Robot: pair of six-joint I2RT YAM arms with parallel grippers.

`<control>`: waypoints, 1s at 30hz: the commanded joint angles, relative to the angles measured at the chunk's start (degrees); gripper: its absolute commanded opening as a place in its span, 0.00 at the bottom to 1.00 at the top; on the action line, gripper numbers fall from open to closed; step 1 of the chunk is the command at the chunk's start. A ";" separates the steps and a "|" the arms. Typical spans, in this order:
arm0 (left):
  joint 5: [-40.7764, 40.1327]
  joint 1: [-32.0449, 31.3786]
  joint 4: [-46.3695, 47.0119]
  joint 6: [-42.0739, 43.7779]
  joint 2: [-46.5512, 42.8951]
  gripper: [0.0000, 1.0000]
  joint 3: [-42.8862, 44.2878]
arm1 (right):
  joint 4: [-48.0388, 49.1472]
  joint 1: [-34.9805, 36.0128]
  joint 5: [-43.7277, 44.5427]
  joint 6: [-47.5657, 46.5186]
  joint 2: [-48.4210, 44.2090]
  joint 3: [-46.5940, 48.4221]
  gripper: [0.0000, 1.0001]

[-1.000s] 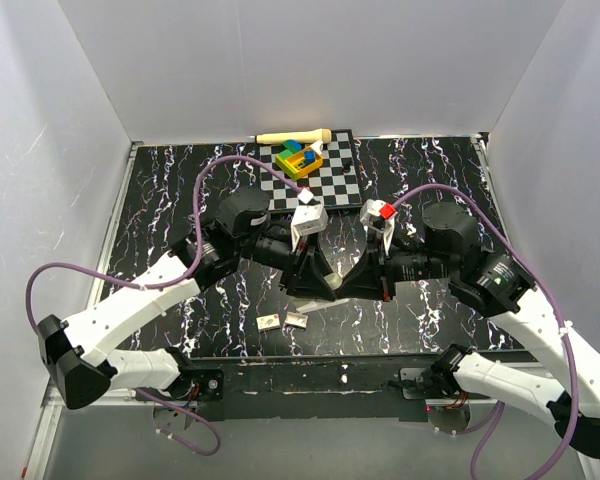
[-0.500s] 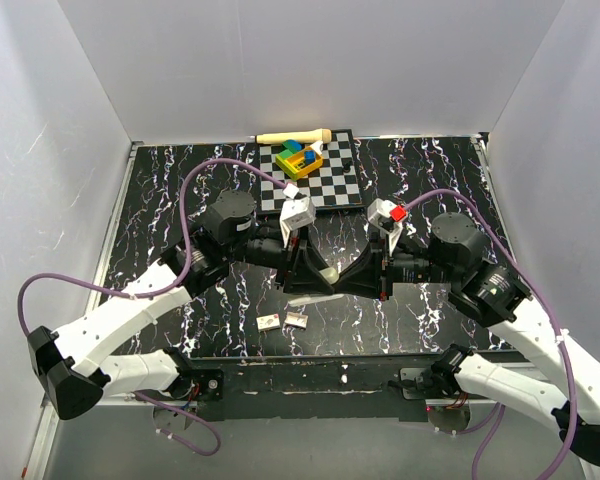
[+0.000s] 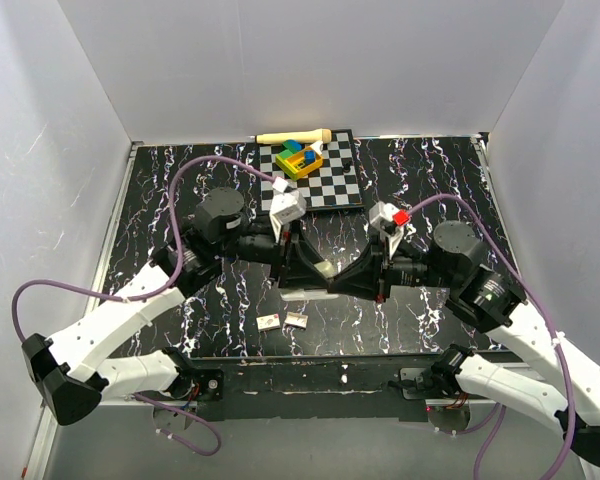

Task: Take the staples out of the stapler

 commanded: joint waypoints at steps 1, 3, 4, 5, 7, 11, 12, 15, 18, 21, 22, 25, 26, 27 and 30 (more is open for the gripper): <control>-6.82 4.05 12.99 -1.56 -5.21 0.00 2.77 | -12.61 2.44 -6.31 0.70 -0.80 -5.20 0.01; -6.82 4.23 12.99 -1.91 -5.47 0.00 2.60 | -12.08 2.61 -6.22 1.05 -1.24 -5.99 0.01; -6.82 4.40 14.73 -2.00 -5.65 0.00 2.68 | -11.82 2.79 -6.31 1.23 -1.33 -6.34 0.01; -6.82 4.49 15.01 -2.18 -5.74 0.00 2.68 | -11.56 2.87 -6.22 1.49 -1.42 -6.69 0.01; -6.47 4.66 15.36 -2.35 -5.47 0.00 2.95 | -10.85 2.96 -6.04 2.02 -1.68 -7.22 0.01; -6.29 4.67 15.89 -2.70 -5.38 0.00 2.95 | -10.76 3.23 -5.43 2.11 -1.77 -6.96 0.01; -6.21 4.75 16.07 -2.88 -5.30 0.00 2.86 | -10.68 3.23 -5.17 2.19 -1.69 -6.70 0.01; -6.21 4.75 16.07 -2.79 -5.21 0.00 2.69 | -10.76 3.40 -4.38 2.11 -1.69 -6.00 0.01; -6.73 4.75 15.54 -2.27 -5.30 0.00 2.25 | -11.90 3.23 -3.24 1.41 -1.42 -4.86 0.01; -7.43 4.75 14.49 -1.30 -5.21 0.00 2.16 | -14.44 3.23 -1.57 0.00 -1.42 -2.84 0.01; -7.96 4.75 13.79 -0.95 -5.21 0.00 2.16 | -15.24 3.31 -0.69 -0.61 -1.51 -2.13 0.01; -9.71 4.66 11.68 0.28 -5.12 0.00 1.81 | -18.22 3.23 1.77 -2.28 -1.16 0.76 0.01; -10.50 4.75 11.15 0.72 -5.03 0.00 1.63 | -19.10 3.23 2.56 -2.72 -1.07 1.90 0.01; -11.30 4.67 10.80 0.98 -5.03 0.00 1.37 | -19.90 3.23 3.70 -3.08 -0.63 2.87 0.01; -13.58 4.75 10.09 1.60 -4.68 0.00 0.67 | -22.01 3.23 6.77 -4.05 0.51 5.60 0.01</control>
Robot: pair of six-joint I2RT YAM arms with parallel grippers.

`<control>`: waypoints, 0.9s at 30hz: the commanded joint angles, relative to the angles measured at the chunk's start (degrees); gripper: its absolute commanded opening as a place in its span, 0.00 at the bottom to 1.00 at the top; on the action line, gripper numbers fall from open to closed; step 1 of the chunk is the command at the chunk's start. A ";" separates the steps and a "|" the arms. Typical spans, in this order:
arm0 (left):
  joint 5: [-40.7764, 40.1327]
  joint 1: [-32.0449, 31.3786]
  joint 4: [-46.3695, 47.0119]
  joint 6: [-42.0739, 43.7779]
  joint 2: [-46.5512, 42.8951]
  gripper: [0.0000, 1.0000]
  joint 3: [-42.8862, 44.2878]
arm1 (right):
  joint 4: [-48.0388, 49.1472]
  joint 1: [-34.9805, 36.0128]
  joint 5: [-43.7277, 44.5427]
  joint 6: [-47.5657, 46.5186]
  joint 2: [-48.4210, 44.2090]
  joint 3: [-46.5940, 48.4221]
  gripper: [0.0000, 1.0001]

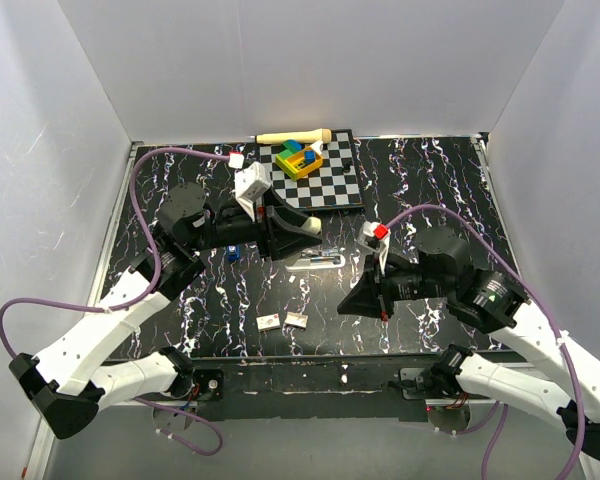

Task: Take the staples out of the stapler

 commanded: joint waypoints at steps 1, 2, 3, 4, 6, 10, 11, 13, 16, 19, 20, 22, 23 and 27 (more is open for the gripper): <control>-5.43 0.10 -1.45 2.10 -0.40 0.00 -0.43 | -2.84 0.17 5.71 -2.62 1.21 5.58 0.01; -6.31 0.10 -1.62 2.11 -0.48 0.00 -0.69 | -2.50 0.17 6.94 -2.63 1.47 6.02 0.01; -7.45 0.10 -1.63 2.11 -0.57 0.00 -0.96 | -2.23 0.17 7.91 -2.63 1.65 6.29 0.01; -8.33 0.01 -1.63 2.11 -0.57 0.00 -1.39 | -1.71 0.17 8.70 -2.71 1.83 6.81 0.01; -10.70 0.01 -1.89 1.84 -0.75 0.00 -1.92 | -1.35 0.17 10.20 -2.71 2.44 7.87 0.01; -14.13 0.01 -2.50 0.97 -0.31 0.00 -2.80 | -3.45 0.17 17.22 -2.89 5.33 12.78 0.01; -14.75 0.10 -2.68 0.70 -0.05 0.00 -2.89 | -3.81 0.17 18.54 -3.06 6.30 13.93 0.01; -16.07 0.10 -3.12 0.35 0.22 0.00 -3.15 | -4.51 0.08 20.39 -3.33 9.10 16.56 0.01; -17.83 0.10 -3.82 -0.35 0.31 0.00 -3.51 | -3.55 -0.01 20.75 -4.12 12.28 19.29 0.01; -18.89 0.10 -3.91 -0.79 0.48 0.00 -3.68 | -0.39 -0.10 21.63 -4.38 14.74 20.44 0.01; -18.98 0.10 -4.00 -0.88 0.74 0.00 -3.51 | 0.40 -0.10 21.98 -4.47 15.36 20.88 0.01; -19.41 0.10 -4.44 -1.41 1.10 0.00 -3.24 | 2.07 -0.01 23.12 -4.47 16.41 21.41 0.01; -19.68 0.01 -4.53 -1.58 1.44 0.00 -2.98 | 2.69 -0.10 23.65 -4.47 16.94 21.41 0.01; -19.68 0.10 -4.79 -2.29 2.06 0.00 -2.63 | 6.20 -0.10 27.51 -5.09 18.44 20.01 0.01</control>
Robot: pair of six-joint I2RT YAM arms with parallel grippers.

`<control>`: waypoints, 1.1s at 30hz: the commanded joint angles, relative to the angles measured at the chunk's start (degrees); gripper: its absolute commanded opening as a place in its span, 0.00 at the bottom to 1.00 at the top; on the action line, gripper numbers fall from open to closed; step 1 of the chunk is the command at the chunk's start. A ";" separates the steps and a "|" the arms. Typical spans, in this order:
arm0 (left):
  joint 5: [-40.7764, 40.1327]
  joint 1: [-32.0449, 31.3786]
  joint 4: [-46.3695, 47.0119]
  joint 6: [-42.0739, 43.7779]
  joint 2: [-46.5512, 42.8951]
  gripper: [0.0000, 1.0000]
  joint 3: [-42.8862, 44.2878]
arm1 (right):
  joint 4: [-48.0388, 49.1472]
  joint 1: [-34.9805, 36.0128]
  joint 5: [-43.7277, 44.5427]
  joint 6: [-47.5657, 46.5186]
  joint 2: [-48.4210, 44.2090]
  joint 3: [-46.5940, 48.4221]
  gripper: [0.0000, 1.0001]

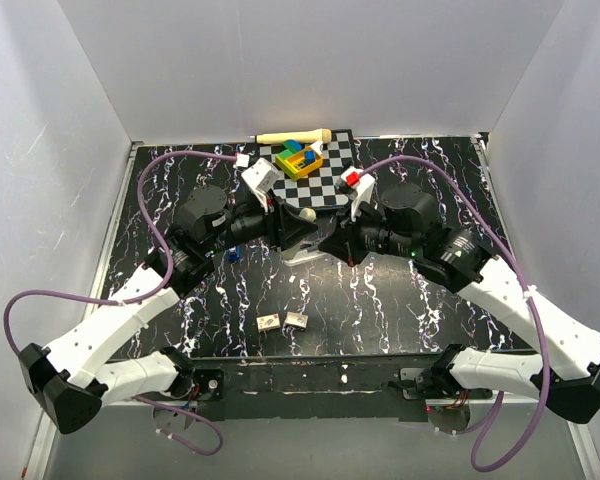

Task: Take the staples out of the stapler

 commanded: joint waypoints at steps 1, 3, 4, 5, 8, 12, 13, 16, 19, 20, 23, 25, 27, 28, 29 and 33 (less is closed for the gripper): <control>-1.41 0.10 -0.05 -1.26 0.49 0.00 1.24 | 7.97 -0.07 5.00 -1.44 0.45 1.14 0.01; -1.49 0.10 -0.22 -1.35 0.67 0.00 1.24 | 10.52 -0.07 5.44 -0.74 0.28 -0.17 0.01; -1.67 0.10 -0.48 -1.44 0.67 0.00 1.24 | 11.32 -0.07 5.79 -0.47 0.19 -0.62 0.01; -1.85 0.10 -0.66 -1.44 0.58 0.00 1.33 | 12.02 -0.07 6.15 -0.12 0.10 -0.97 0.01; -2.64 0.10 -0.75 -1.61 0.75 0.00 1.33 | 13.34 -0.07 6.41 -0.12 0.45 -1.50 0.01; -3.43 0.01 -0.84 -1.97 1.45 0.00 2.12 | 15.71 -0.07 7.38 0.32 1.42 -3.78 0.01; -3.86 0.01 -1.27 -1.97 1.72 0.00 2.47 | 16.68 -0.07 7.99 0.58 1.68 -4.74 0.01; -4.66 0.10 -1.63 -2.31 2.60 0.00 3.43 | 19.58 -0.07 8.52 1.37 1.94 -7.64 0.01; -5.45 0.01 -1.63 -3.02 3.56 0.00 3.96 | 22.57 -0.07 8.26 1.90 2.21 -10.11 0.01; -5.80 0.10 -1.63 -3.37 4.00 0.00 4.23 | 23.01 -0.07 8.17 2.16 2.38 -10.63 0.01; -7.12 0.10 -0.93 -4.07 4.97 0.00 4.32 | 24.33 -0.07 7.82 3.04 2.56 -12.56 0.01; -7.82 0.10 -0.49 -4.34 6.20 0.00 4.49 | 25.82 -0.07 7.91 4.27 2.47 -14.41 0.01; -8.00 0.10 0.30 -4.86 7.51 0.00 4.67 | 26.79 -0.07 8.26 5.50 2.65 -16.17 0.01; -8.09 0.01 0.74 -5.13 8.13 0.00 4.67 | 27.40 -0.07 8.35 5.94 2.73 -17.05 0.01; -8.35 0.10 1.18 -5.39 8.83 0.00 4.41 | 28.11 -0.07 8.26 6.55 2.82 -18.19 0.01; -10.28 0.10 3.20 -5.83 10.68 0.00 3.62 | 31.54 -0.16 7.65 8.14 3.00 -21.00 0.01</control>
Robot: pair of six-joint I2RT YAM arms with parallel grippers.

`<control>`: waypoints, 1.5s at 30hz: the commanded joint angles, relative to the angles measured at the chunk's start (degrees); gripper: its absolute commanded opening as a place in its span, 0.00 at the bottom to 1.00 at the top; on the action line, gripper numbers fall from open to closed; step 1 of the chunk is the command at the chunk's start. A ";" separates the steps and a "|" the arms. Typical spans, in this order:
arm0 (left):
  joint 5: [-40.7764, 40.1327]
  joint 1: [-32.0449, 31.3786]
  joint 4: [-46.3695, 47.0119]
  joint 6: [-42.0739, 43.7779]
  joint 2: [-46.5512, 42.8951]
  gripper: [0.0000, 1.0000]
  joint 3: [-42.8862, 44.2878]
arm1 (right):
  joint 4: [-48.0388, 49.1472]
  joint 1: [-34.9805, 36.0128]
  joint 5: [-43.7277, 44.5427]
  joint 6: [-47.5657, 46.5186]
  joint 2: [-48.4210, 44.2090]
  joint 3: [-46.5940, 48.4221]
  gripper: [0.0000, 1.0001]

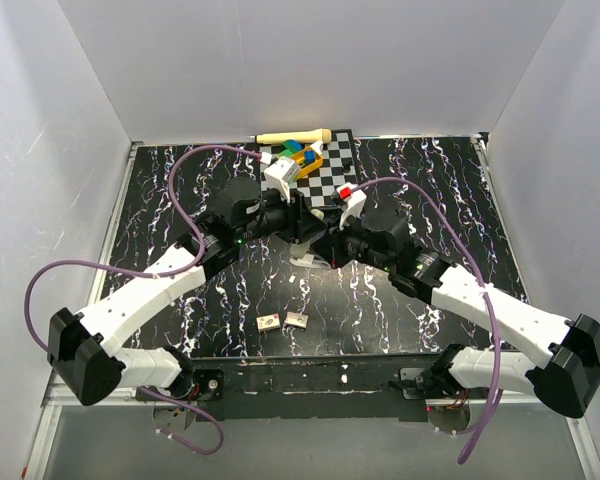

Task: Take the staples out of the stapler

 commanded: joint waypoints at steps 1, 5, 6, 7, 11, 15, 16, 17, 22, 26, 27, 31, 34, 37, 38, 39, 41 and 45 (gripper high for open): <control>-3.79 0.10 6.61 -1.15 0.96 0.00 1.65 | 6.21 0.19 -1.05 3.03 0.27 -2.56 0.01; -5.55 0.01 8.72 -1.77 2.98 0.00 1.47 | 9.55 -0.08 -2.02 4.52 0.97 -4.85 0.01; -5.90 0.10 9.25 -1.86 3.50 0.00 1.56 | 10.25 -0.25 -2.28 4.96 1.15 -5.29 0.01; -6.17 0.10 9.34 -1.86 4.12 0.00 1.56 | 10.78 -0.43 -2.46 5.57 1.23 -5.81 0.01; -6.96 0.01 12.68 -2.47 6.40 0.00 1.91 | 13.59 -1.22 -3.34 6.98 1.94 -7.66 0.01; -7.31 0.01 14.35 -3.00 8.87 0.00 2.17 | 16.14 -2.18 -4.48 7.95 2.55 -9.42 0.01; -7.40 0.01 14.61 -3.00 9.39 0.00 2.52 | 16.93 -2.53 -4.57 8.21 2.73 -9.86 0.01; -7.40 0.01 14.70 -3.00 9.92 0.00 2.87 | 17.72 -2.97 -4.92 8.48 2.90 -10.30 0.01; -9.06 -0.34 15.67 -2.21 11.77 0.00 3.58 | 22.55 -5.34 -9.22 9.88 4.22 -12.05 0.01; -10.82 -0.69 16.90 -1.86 12.56 0.00 3.49 | 28.35 -7.63 -13.44 12.08 5.80 -13.64 0.01; -11.35 -0.87 17.34 -1.86 12.65 0.00 3.40 | 29.58 -8.07 -14.49 12.69 6.41 -13.99 0.01; -14.42 -2.10 18.48 -0.72 13.35 0.00 3.67 | 33.80 -9.22 -18.54 14.63 8.09 -14.43 0.01; -17.59 -3.06 18.57 0.60 13.71 0.00 4.19 | 34.69 -9.39 -19.60 15.16 8.44 -14.17 0.01; -19.35 -3.33 19.10 1.22 14.06 0.00 4.11 | 35.30 -9.39 -20.48 15.16 8.62 -13.91 0.01; -19.53 -3.24 19.27 1.30 14.32 0.00 4.11 | 35.57 -9.39 -21.18 15.51 8.88 -13.64 0.01; -19.88 -3.24 19.27 1.48 14.49 0.00 4.28 | 36.00 -9.39 -22.05 16.12 9.14 -13.47 0.01; -20.58 -3.33 19.36 1.83 15.02 0.00 4.37 | 36.97 -9.39 -22.68 17.00 9.50 -13.47 0.01; -21.37 -3.24 19.36 2.18 15.55 0.00 4.55 | 37.32 -9.39 -23.03 17.62 10.02 -13.64 0.01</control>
